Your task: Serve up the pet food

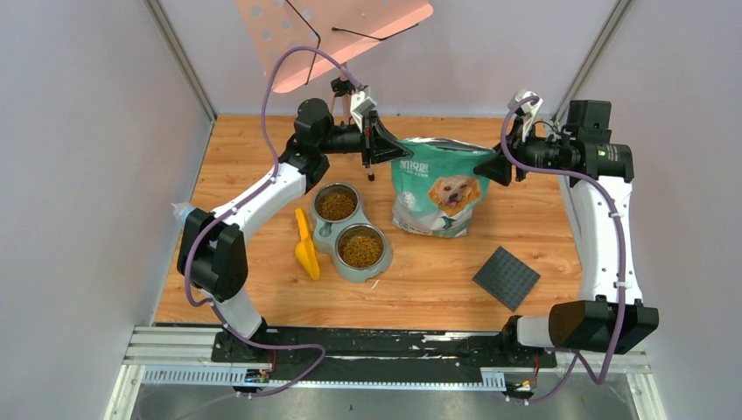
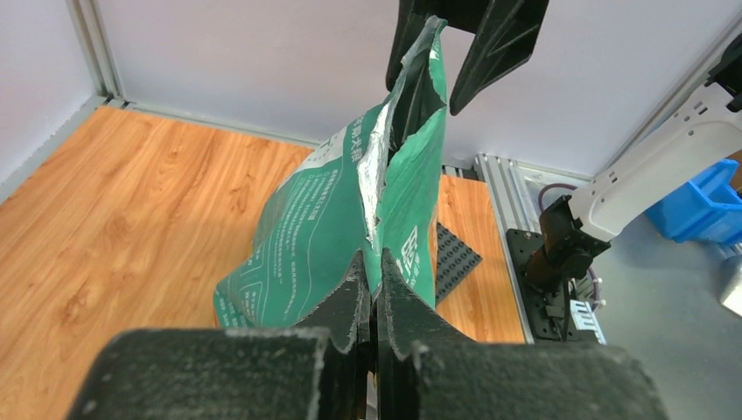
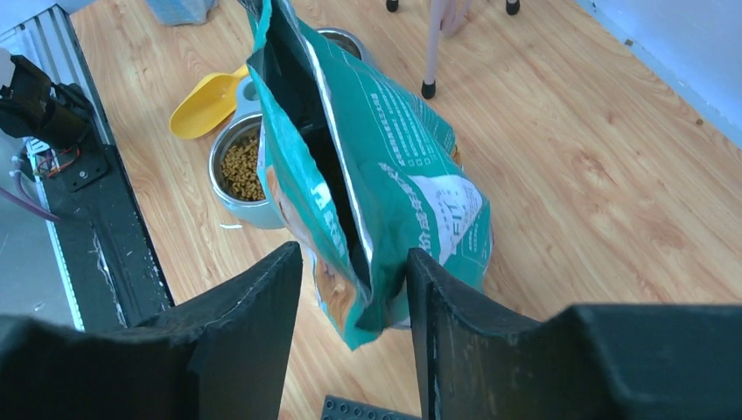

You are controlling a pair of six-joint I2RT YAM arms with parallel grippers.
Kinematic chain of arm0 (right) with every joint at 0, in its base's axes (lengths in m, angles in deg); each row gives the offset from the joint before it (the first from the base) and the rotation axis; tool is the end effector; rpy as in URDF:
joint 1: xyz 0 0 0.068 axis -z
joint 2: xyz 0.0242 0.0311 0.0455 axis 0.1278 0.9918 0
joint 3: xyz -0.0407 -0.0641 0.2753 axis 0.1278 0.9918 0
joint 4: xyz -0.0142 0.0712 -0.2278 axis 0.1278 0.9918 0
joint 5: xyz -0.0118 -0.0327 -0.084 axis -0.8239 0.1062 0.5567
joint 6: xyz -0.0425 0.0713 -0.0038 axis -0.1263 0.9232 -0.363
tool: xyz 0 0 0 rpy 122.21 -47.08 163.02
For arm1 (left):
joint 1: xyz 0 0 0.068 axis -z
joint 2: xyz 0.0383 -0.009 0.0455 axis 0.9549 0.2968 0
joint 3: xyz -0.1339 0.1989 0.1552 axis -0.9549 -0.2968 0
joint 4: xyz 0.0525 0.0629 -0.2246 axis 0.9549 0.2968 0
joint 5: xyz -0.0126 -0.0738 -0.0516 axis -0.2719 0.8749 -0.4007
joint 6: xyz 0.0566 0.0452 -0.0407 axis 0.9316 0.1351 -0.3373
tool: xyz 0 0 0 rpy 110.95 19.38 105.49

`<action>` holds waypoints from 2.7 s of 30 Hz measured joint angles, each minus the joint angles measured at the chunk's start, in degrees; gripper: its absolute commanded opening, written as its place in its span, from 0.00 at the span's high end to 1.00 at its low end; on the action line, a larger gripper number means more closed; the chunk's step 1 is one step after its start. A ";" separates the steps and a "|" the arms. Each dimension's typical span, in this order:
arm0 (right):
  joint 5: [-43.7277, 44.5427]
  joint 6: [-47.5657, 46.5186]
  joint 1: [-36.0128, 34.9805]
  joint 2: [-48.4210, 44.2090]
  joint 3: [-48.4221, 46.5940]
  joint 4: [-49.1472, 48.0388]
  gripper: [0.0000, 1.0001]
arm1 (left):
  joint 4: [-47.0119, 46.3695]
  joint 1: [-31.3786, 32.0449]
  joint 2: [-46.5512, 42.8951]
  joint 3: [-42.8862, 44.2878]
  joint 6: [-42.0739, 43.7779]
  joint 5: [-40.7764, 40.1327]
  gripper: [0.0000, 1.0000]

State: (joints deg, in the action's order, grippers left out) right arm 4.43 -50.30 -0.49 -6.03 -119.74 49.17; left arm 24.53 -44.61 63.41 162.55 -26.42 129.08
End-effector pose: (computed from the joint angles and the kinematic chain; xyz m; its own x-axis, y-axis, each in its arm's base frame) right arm 0.2385 0.0345 0.4171 -0.2951 -0.2576 -0.9201 -0.8463 0.5175 0.1266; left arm 0.3169 -0.2412 0.3958 -0.2522 -0.0719 -0.9650 0.9675 -0.0018 -0.2527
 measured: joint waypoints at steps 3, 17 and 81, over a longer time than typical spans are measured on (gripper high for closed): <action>0.68 -1.03 -1.75 0.59 -0.52 -0.20 0.49 | 0.39 0.15 -0.22 -0.04 0.00 0.09 1.00; 2.10 -3.43 -6.47 4.92 -4.00 -0.92 1.00 | 2.03 -0.20 -0.52 -0.02 -0.81 0.33 1.00; 10.88 -5.03 -17.59 6.27 -8.07 -5.84 0.85 | 7.02 3.96 2.93 6.84 0.07 1.53 1.00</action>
State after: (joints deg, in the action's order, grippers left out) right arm 15.31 -55.32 -18.09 0.24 -127.81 43.33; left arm 31.55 -40.66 66.34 169.39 -26.35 130.61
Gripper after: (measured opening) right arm 0.157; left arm 0.017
